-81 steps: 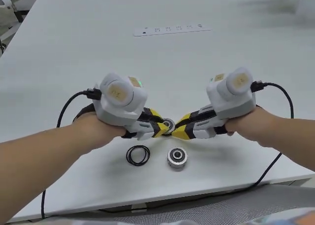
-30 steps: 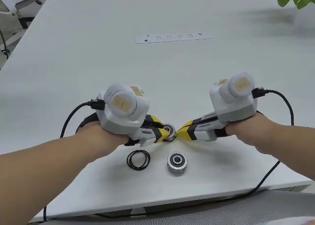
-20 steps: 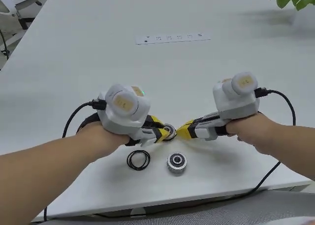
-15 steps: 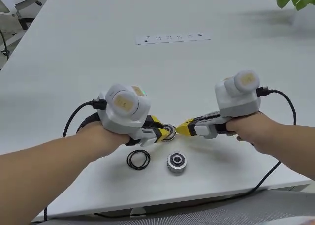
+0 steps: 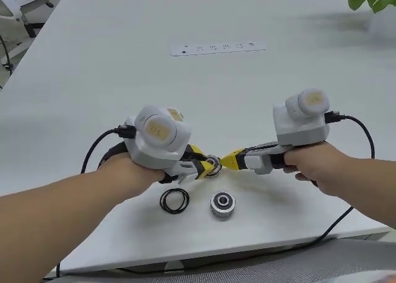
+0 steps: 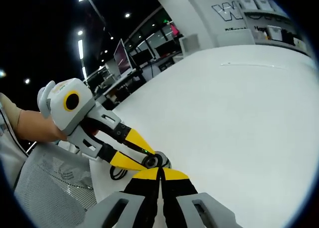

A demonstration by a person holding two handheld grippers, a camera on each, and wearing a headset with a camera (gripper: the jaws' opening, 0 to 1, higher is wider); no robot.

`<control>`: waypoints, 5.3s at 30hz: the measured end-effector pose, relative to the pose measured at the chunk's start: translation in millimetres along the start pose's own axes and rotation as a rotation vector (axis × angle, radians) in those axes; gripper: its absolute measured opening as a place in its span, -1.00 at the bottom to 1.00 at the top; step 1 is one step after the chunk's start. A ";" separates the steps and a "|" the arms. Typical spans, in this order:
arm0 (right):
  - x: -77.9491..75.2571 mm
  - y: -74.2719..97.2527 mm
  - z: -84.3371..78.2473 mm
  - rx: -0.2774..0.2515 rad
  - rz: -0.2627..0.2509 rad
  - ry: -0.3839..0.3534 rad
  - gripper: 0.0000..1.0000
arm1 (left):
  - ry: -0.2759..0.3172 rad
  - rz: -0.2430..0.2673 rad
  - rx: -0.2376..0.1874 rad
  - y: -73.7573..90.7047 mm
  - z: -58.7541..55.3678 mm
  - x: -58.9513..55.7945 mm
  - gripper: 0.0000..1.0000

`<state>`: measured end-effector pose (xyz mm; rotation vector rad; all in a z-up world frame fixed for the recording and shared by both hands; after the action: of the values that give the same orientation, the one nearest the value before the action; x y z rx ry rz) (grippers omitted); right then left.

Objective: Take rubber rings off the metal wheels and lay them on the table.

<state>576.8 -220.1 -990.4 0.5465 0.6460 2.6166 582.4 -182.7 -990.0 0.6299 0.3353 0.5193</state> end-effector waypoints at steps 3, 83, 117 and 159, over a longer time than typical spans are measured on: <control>1.9 -0.1 1.6 -0.005 0.007 0.006 -1.00 | -0.001 0.004 0.001 -0.2 0.0 0.0 -0.77; 7.8 -0.6 6.6 -0.015 0.030 0.079 -1.00 | -0.021 -0.006 0.016 1.8 0.4 -1.6 -0.73; 15.1 0.8 16.6 -0.056 0.061 0.054 -1.00 | -0.008 -0.044 -0.046 37.1 9.5 -10.5 -0.36; 68.7 -5.7 36.1 -0.076 0.177 0.069 -1.00 | 0.036 -0.020 -0.138 121.9 -13.0 -27.7 0.42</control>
<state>536.5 -171.6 -944.9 0.5135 0.5389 2.8242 510.5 -108.1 -918.8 0.4839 0.3371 0.5301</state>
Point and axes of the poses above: the centre of the closed fingertips' face, and the gripper's own axes: y roughly backward along the fingers, x roughly to its left, z roughly out of its top, the point moved 2 cm from there along y, roughly backward along the fingers, and after that the axes turned 14 degrees about y, right-handed, at the moved point
